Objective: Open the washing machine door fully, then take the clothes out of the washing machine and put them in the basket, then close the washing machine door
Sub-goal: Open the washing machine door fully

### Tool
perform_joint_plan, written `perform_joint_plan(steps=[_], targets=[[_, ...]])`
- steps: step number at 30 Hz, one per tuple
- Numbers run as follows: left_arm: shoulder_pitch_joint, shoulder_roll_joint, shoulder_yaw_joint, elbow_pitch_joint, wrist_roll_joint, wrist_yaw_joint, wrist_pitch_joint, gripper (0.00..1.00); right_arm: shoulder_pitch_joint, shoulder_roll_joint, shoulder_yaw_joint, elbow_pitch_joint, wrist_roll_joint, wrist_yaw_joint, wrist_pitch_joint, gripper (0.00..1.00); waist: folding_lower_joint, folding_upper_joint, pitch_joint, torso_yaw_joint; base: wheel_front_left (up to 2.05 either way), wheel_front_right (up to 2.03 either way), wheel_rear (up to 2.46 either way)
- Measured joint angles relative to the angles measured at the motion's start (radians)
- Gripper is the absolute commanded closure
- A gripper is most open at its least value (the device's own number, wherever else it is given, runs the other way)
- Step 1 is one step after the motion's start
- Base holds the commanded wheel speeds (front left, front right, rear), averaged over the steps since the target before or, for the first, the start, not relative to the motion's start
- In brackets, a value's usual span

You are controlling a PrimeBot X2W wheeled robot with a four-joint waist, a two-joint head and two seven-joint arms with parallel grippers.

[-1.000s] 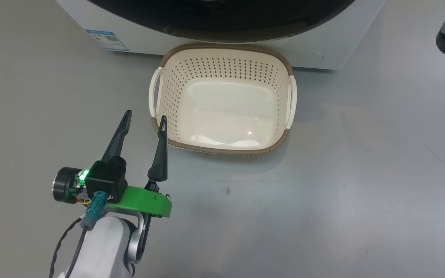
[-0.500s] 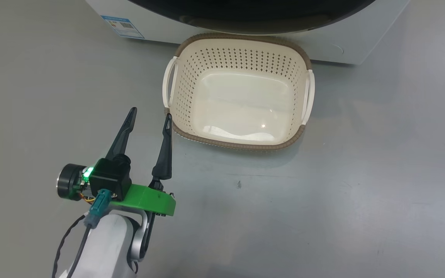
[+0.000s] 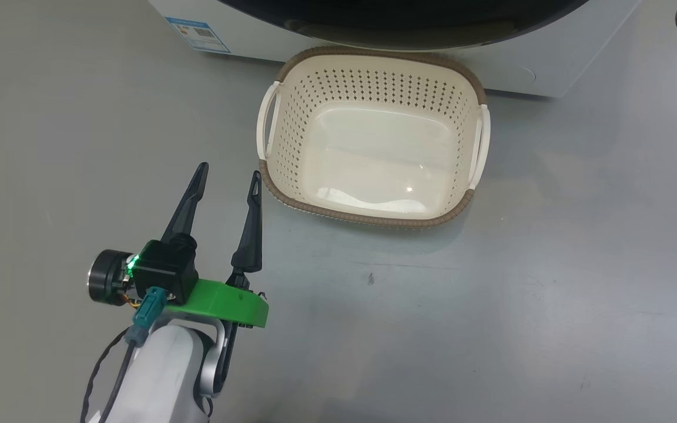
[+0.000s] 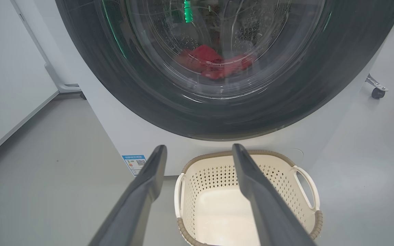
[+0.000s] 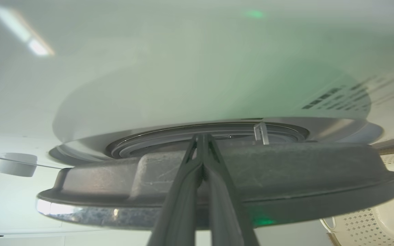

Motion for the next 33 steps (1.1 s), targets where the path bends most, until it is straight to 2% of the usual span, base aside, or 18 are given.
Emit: perform_joint_plan(steps=[18, 33], targets=[[0.000, 0.000, 0.010, 0.000, -0.011, 0.000, 0.000, 0.00, -0.009, -0.035, 0.012, 0.041, 0.040, 0.002, 0.122, 1.00, 0.0000, 0.0000, -0.006, -0.005, 0.00, 0.00, 0.00], [0.000, -0.001, 0.039, 0.026, 0.005, 0.000, 0.000, 0.00, 0.051, -0.018, 0.028, 0.059, 0.092, 0.045, 0.227, 1.00, 0.0000, 0.0000, -0.045, -0.042, 0.00, 0.00, 0.00]])
